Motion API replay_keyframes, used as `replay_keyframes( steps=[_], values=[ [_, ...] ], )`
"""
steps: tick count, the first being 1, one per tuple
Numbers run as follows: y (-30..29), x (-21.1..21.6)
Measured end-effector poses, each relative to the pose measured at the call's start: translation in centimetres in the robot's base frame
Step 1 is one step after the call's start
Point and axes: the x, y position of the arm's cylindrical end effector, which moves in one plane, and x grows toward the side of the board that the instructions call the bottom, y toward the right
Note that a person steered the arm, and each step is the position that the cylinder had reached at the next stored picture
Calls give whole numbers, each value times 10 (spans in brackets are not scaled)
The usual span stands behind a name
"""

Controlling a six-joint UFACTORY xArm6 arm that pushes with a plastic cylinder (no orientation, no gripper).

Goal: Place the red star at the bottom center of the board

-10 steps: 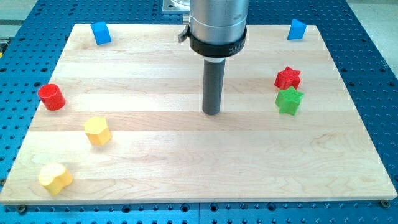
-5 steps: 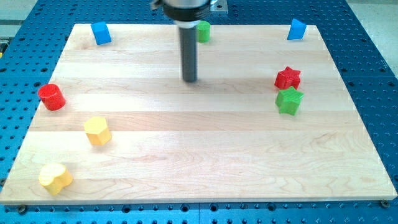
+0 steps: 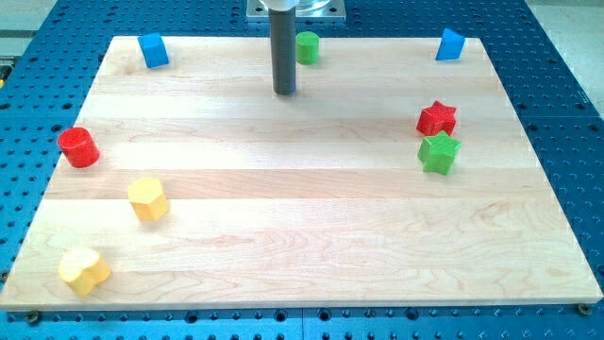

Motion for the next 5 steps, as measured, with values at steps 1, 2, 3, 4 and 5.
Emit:
replay_keyframes(
  steps=[1, 2, 3, 4, 5],
  values=[
    [37, 24],
    [110, 30],
    [212, 28],
    [256, 50],
    [160, 77]
  ],
)
